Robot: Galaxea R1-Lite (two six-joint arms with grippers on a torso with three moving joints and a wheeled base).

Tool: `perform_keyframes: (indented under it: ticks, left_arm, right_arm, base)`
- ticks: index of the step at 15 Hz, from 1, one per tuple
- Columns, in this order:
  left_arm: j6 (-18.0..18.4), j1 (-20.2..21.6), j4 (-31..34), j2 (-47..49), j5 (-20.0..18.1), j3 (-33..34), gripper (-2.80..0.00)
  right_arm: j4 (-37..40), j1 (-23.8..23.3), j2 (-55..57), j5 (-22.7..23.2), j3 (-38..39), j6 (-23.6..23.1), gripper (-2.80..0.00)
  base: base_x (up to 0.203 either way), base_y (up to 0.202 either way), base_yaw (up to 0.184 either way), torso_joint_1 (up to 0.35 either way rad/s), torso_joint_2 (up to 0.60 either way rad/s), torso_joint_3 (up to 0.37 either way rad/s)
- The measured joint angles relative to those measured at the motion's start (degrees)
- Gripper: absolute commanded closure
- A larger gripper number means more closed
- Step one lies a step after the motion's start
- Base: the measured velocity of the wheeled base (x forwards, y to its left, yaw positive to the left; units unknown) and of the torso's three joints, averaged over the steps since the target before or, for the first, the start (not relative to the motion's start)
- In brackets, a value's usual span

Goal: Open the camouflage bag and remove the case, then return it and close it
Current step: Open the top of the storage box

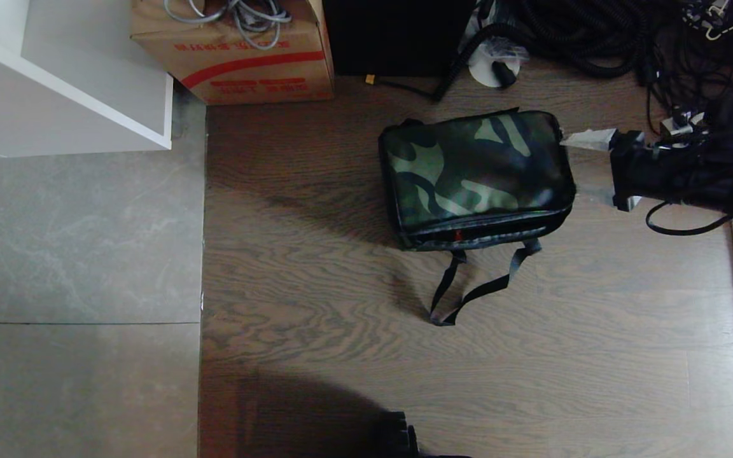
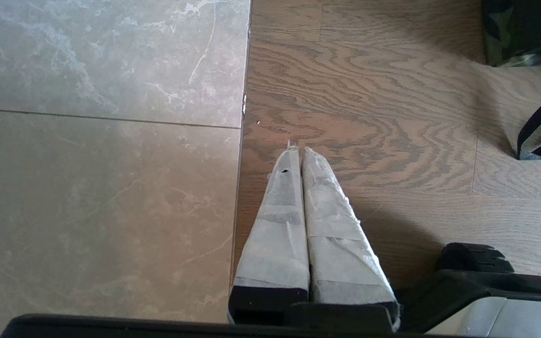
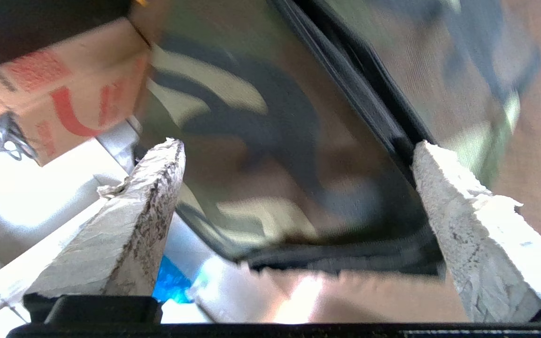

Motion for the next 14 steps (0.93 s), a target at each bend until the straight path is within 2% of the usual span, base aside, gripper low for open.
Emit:
perform_keyframes:
  ticks: [7,14]
  left_arm:
    - [0.0,0.0,0.0,0.0,0.0,0.0,0.00]
    - [0.0,0.0,0.0,0.0,0.0,0.0,0.00]
  right_arm:
    - [1.0,2.9,-0.7,0.0,5.7,0.0,-2.80]
    - [-1.8,5.6,0.6,-0.5,6.4,0.9,-2.80]
  base:
    - [0.000,0.000,0.000,0.000,0.00,0.000]
    - [0.000,0.000,0.000,0.000,0.00,0.000]
